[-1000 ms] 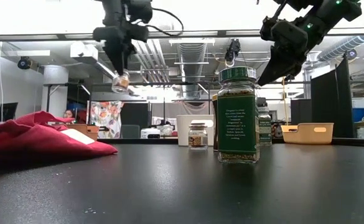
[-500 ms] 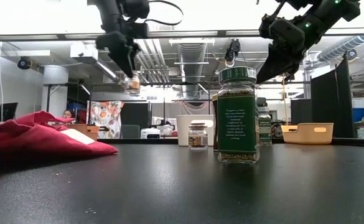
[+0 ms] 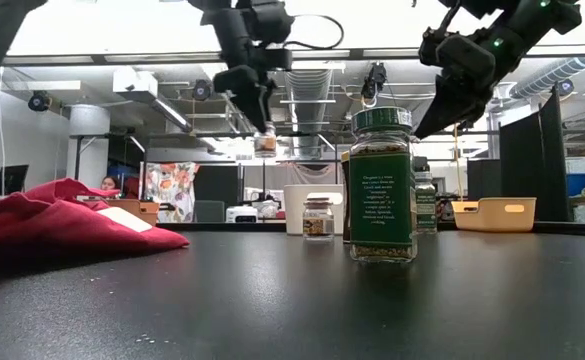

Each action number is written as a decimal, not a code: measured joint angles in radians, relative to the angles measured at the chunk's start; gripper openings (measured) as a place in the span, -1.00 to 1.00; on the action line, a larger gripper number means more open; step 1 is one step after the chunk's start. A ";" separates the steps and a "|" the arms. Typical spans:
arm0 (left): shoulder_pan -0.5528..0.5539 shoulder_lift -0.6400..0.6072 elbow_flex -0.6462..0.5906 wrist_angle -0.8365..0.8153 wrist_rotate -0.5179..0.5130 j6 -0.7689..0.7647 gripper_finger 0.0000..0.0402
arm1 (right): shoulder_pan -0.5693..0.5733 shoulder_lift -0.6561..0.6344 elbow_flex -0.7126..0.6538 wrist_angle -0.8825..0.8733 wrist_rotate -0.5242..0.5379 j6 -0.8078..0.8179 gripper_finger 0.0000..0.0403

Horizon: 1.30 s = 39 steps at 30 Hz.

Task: Sort spices by type
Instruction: Put the top brown seasoning bottle into the white bin

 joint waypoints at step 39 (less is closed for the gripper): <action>0.047 0.467 0.518 -0.006 0.019 0.095 -0.32 | 0.002 -0.191 -0.086 -0.192 0.090 0.168 -0.94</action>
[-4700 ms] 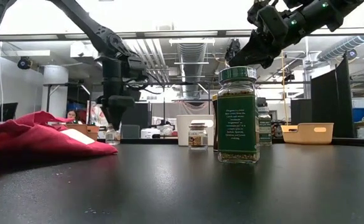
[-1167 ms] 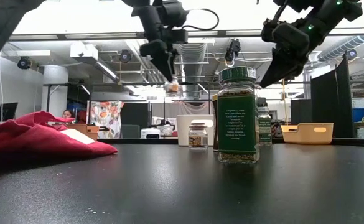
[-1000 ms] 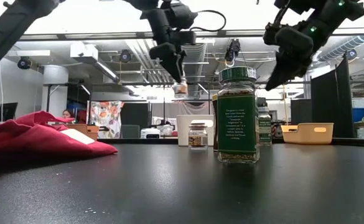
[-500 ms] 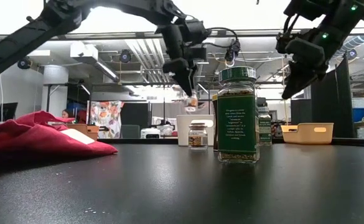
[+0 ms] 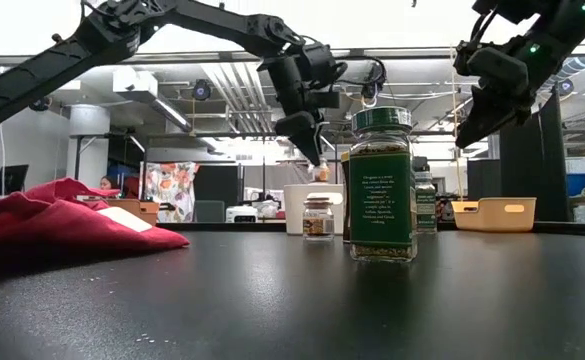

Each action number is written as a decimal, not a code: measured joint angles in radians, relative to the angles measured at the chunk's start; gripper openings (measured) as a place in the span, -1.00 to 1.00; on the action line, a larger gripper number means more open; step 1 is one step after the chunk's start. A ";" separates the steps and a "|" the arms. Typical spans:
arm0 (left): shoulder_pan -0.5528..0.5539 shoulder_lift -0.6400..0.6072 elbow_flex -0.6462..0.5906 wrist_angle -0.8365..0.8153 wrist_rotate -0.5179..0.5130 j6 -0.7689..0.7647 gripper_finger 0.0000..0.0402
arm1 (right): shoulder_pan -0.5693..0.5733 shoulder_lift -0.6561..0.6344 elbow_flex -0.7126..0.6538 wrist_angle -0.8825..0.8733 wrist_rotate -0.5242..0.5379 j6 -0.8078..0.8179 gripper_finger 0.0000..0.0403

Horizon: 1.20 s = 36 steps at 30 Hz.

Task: Sort spices by type
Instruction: Put the top brown seasoning bottle into the white bin

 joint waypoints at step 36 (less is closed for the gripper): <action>0.061 0.055 -0.009 0.016 -0.085 -0.349 -0.32 | 0.000 0.002 -0.004 0.007 0.011 -0.008 -0.94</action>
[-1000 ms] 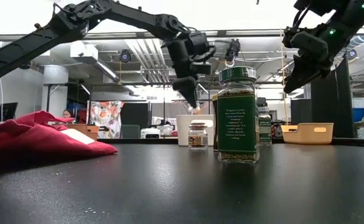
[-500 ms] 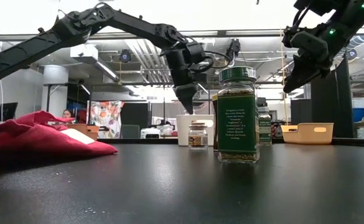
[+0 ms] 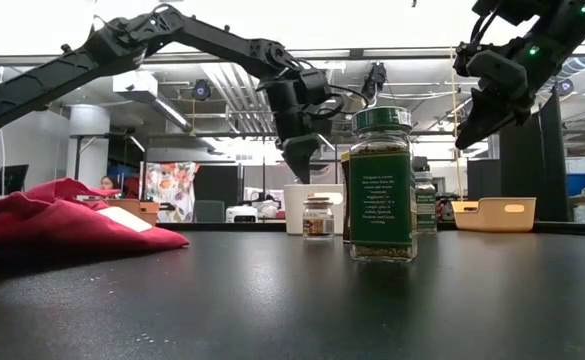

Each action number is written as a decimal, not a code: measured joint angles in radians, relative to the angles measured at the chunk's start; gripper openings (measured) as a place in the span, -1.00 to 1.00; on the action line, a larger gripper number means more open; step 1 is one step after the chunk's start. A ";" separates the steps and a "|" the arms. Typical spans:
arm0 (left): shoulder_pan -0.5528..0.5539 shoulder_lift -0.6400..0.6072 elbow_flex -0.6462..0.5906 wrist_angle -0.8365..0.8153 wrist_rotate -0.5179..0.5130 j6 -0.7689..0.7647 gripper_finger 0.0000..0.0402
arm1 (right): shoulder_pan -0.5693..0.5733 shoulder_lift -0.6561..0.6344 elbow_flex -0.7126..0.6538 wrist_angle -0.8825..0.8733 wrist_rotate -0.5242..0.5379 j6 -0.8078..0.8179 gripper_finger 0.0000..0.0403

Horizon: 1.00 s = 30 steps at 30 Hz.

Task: Sort spices by type
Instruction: Put the top brown seasoning bottle into the white bin

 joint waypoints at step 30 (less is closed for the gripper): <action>-0.034 0.009 -0.040 0.029 -0.002 -0.047 -0.32 | 0.000 0.000 -0.001 -0.002 0.000 -0.003 -0.94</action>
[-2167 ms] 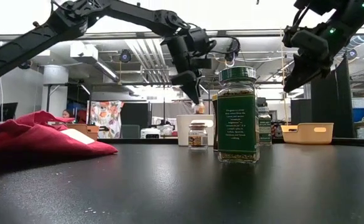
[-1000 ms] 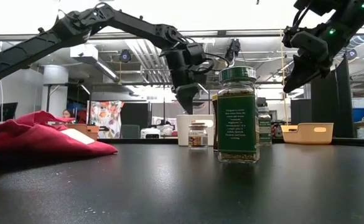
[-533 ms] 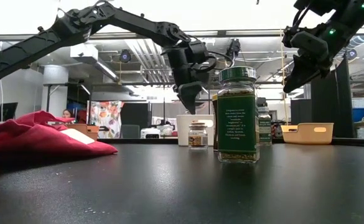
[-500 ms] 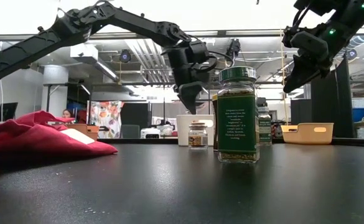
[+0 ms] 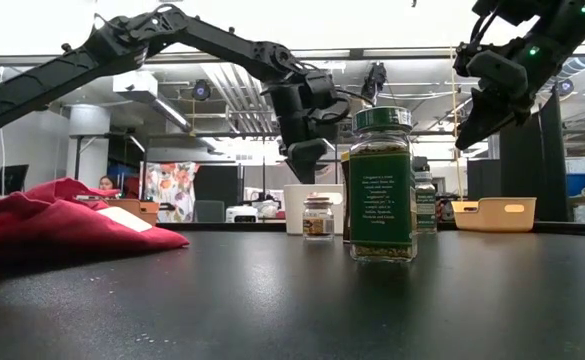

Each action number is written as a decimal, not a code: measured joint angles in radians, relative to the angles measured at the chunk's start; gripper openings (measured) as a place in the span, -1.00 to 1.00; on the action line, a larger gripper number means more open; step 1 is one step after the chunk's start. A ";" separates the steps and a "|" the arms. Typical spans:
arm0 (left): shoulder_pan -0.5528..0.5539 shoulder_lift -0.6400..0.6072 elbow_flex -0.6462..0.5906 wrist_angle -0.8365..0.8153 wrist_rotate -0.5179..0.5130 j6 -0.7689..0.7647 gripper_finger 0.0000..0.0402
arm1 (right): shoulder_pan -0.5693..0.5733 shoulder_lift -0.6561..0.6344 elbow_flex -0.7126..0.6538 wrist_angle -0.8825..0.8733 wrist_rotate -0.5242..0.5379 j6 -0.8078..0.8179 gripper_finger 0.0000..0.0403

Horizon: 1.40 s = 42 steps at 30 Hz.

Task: Sort spices by type
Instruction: Put the top brown seasoning bottle into the white bin

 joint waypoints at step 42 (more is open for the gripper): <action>0.008 0.050 -0.007 0.043 -0.053 0.018 -0.04 | 0.000 0.000 -0.002 0.002 0.001 -0.007 -0.94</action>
